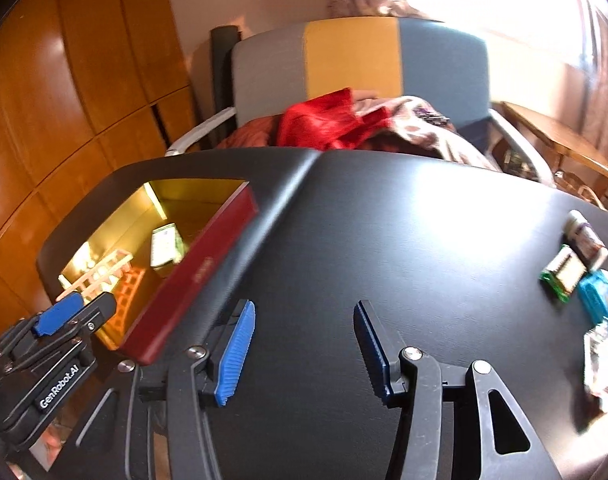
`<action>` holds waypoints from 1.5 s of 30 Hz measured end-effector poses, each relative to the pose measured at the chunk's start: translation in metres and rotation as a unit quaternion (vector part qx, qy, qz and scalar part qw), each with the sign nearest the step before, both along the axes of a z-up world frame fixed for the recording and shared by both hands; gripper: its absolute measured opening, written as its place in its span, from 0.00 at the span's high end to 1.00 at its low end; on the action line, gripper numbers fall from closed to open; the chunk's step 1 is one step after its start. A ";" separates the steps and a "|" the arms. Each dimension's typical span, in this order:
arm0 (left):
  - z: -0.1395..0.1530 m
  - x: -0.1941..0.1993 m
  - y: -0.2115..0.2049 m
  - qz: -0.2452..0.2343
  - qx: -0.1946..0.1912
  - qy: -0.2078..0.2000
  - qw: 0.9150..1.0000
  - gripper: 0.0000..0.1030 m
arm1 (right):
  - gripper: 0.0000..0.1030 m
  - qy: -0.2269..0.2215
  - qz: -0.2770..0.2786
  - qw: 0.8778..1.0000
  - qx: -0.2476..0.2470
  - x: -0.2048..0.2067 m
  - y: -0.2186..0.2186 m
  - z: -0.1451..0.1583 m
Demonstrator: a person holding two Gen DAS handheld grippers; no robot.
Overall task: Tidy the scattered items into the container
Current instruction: 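Withdraw both grippers from the box back toward the snacks on the table, then reach the left gripper to the Ritter Kiss chocolate and grasp it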
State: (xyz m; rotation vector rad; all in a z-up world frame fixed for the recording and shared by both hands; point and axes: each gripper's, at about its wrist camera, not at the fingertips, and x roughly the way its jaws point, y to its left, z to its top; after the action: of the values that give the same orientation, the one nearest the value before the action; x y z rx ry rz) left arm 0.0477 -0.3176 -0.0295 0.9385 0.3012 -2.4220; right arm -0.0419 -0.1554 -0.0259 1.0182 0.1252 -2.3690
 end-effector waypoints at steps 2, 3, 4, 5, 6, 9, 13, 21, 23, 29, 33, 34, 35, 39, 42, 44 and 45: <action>0.003 -0.003 0.008 0.000 0.002 0.003 1.000 0.50 | 0.45 0.004 -0.011 1.000 0.003 -0.001 0.011 0.001; 0.004 -0.004 0.011 0.001 0.003 0.004 1.000 0.50 | 0.44 0.007 -0.016 1.000 0.006 -0.001 0.016 0.002; 0.005 -0.006 0.015 0.003 0.001 0.000 1.000 0.50 | 0.44 0.009 -0.020 1.000 0.007 0.000 0.021 0.002; 0.005 -0.007 0.018 0.005 -0.001 -0.004 1.000 0.50 | 0.43 0.010 -0.023 1.000 0.007 0.000 0.025 0.002; 0.005 -0.009 0.022 0.007 -0.004 -0.008 1.000 0.50 | 0.43 0.011 -0.027 1.000 0.007 0.001 0.030 0.002; 0.003 -0.012 0.033 -0.001 -0.013 -0.019 1.000 0.50 | 0.43 0.016 -0.034 0.999 0.011 0.006 0.041 0.002; 0.004 -0.013 0.048 -0.025 -0.024 -0.017 0.999 0.50 | 0.39 0.025 -0.048 0.998 0.019 0.013 0.057 0.000; 0.010 -0.029 0.098 -0.091 -0.085 -0.016 0.992 0.50 | 0.37 0.022 -0.101 0.994 0.031 0.015 0.106 -0.005; 0.010 -0.034 0.107 -0.104 -0.084 -0.015 0.991 0.50 | 0.37 0.018 -0.118 0.992 0.032 0.015 0.121 -0.006; 0.003 -0.052 0.143 -0.159 -0.074 -0.028 0.984 0.50 | 0.35 0.004 -0.174 0.984 0.034 0.014 0.169 -0.015; -0.008 -0.061 0.170 -0.207 -0.058 -0.041 0.976 0.50 | 0.34 -0.009 -0.215 0.976 0.032 0.016 0.209 -0.023; -0.010 -0.062 0.178 -0.220 -0.053 -0.046 0.973 0.50 | 0.34 -0.015 -0.226 0.973 0.029 0.017 0.221 -0.025; -0.013 -0.063 0.185 -0.233 -0.050 -0.050 0.970 0.50 | 0.34 -0.019 -0.238 0.971 0.026 0.019 0.234 -0.027; -0.027 -0.065 0.209 -0.271 -0.035 -0.065 0.960 0.50 | 0.34 -0.032 -0.274 0.961 -0.001 0.025 0.283 -0.034; -0.037 -0.064 0.220 -0.287 -0.032 -0.076 0.954 0.50 | 0.34 -0.043 -0.277 0.959 -0.031 0.022 0.312 -0.038; -0.043 -0.063 0.226 -0.297 -0.031 -0.083 0.951 0.50 | 0.34 -0.046 -0.278 0.958 -0.046 0.014 0.324 -0.039; -0.045 -0.063 0.228 -0.299 -0.033 -0.085 0.950 0.50 | 0.34 -0.048 -0.280 0.957 -0.054 0.009 0.330 -0.038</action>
State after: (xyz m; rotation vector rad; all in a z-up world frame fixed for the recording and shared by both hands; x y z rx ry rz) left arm -0.0154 -0.0898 -0.0747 1.3504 -0.1571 -2.8309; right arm -0.0328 0.1746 -0.0640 1.2342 -0.3753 -2.7755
